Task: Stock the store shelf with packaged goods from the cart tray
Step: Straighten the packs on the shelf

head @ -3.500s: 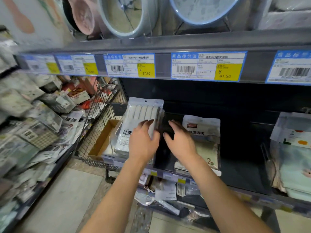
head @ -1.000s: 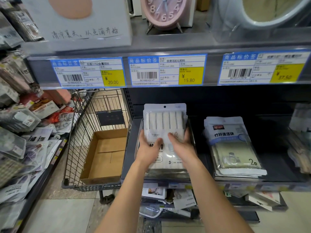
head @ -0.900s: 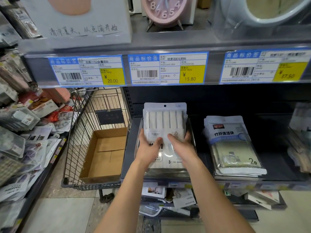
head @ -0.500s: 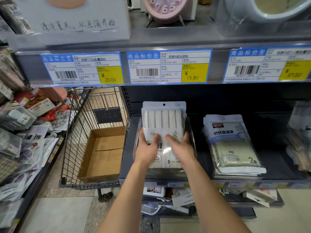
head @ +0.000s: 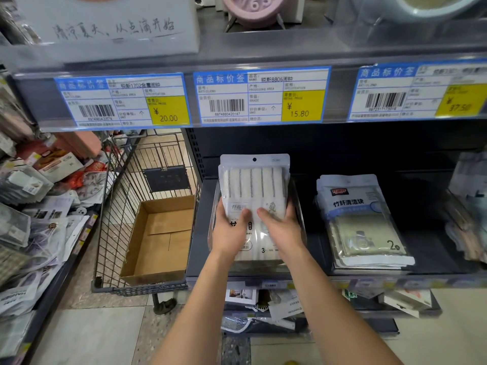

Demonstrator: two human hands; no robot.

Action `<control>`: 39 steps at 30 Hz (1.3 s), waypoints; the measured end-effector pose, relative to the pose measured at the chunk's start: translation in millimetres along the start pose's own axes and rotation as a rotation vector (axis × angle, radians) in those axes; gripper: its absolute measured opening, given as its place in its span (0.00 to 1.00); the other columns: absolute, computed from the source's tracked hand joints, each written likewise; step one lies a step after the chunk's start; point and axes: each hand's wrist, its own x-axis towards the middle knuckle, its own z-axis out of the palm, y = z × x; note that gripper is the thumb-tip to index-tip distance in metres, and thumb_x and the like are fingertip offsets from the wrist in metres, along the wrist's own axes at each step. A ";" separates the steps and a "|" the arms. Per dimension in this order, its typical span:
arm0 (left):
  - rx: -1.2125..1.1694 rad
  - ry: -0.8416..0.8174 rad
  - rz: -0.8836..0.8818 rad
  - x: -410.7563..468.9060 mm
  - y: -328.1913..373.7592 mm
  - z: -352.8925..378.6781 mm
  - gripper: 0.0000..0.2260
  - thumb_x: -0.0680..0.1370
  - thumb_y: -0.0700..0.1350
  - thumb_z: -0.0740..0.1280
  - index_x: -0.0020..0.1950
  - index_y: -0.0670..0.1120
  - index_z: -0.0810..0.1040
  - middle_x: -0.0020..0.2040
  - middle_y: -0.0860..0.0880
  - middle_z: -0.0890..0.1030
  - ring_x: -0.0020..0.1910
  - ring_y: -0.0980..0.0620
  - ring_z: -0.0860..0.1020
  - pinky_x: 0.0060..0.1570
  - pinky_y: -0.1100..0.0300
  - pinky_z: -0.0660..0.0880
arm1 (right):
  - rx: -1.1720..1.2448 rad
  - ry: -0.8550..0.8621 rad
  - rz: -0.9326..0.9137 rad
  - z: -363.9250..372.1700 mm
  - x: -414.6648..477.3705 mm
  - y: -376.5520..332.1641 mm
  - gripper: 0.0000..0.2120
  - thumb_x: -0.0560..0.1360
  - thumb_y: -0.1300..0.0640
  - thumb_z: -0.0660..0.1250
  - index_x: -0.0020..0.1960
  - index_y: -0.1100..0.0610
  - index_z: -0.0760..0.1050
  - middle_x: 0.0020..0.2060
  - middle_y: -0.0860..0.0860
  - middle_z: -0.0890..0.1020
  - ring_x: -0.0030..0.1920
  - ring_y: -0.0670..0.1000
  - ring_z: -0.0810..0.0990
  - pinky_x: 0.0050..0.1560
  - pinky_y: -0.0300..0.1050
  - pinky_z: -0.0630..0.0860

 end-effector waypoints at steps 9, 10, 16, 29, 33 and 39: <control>0.092 0.028 0.095 -9.8 11.1 -4.8 0.30 0.75 0.63 0.70 0.74 0.67 0.64 0.60 0.61 0.82 0.56 0.55 0.84 0.57 0.41 0.82 | 0.106 0.063 -0.036 1.0 -3.7 -6.0 0.44 0.68 0.37 0.76 0.77 0.47 0.61 0.63 0.46 0.80 0.62 0.51 0.80 0.61 0.50 0.77; 0.086 0.037 0.101 -10.6 12.6 -5.4 0.30 0.75 0.63 0.70 0.75 0.67 0.63 0.61 0.62 0.82 0.56 0.55 0.83 0.58 0.42 0.81 | 0.122 0.069 -0.042 1.8 -4.2 -8.7 0.45 0.66 0.35 0.76 0.77 0.47 0.61 0.64 0.46 0.80 0.63 0.52 0.79 0.63 0.52 0.76; -0.092 -0.006 0.142 -7.2 24.0 -4.9 0.37 0.79 0.50 0.74 0.82 0.62 0.56 0.64 0.64 0.81 0.59 0.64 0.82 0.59 0.53 0.82 | 0.195 0.094 -0.063 -0.5 -0.5 -20.9 0.35 0.77 0.36 0.63 0.80 0.46 0.58 0.76 0.51 0.68 0.73 0.58 0.69 0.71 0.58 0.67; -0.150 -0.058 0.081 0.1 27.7 -13.5 0.37 0.77 0.39 0.77 0.76 0.56 0.59 0.62 0.51 0.81 0.56 0.53 0.85 0.58 0.48 0.83 | 0.187 -0.015 -0.163 -17.5 -4.8 -22.6 0.23 0.77 0.54 0.71 0.70 0.47 0.73 0.57 0.44 0.84 0.58 0.46 0.83 0.64 0.53 0.79; -0.140 0.000 0.071 -2.0 28.1 -9.9 0.23 0.82 0.53 0.70 0.72 0.60 0.62 0.62 0.55 0.82 0.58 0.57 0.82 0.62 0.53 0.80 | 0.190 -0.004 -0.160 -20.2 -7.0 -23.5 0.22 0.78 0.59 0.70 0.70 0.48 0.72 0.57 0.45 0.83 0.57 0.47 0.82 0.63 0.51 0.78; -0.048 0.028 0.058 1.0 25.0 -7.6 0.19 0.83 0.50 0.68 0.69 0.61 0.63 0.60 0.57 0.82 0.56 0.57 0.82 0.57 0.54 0.79 | 0.144 -0.046 -0.135 -23.1 -5.3 -25.3 0.26 0.76 0.59 0.70 0.72 0.45 0.70 0.59 0.45 0.83 0.59 0.49 0.82 0.64 0.57 0.78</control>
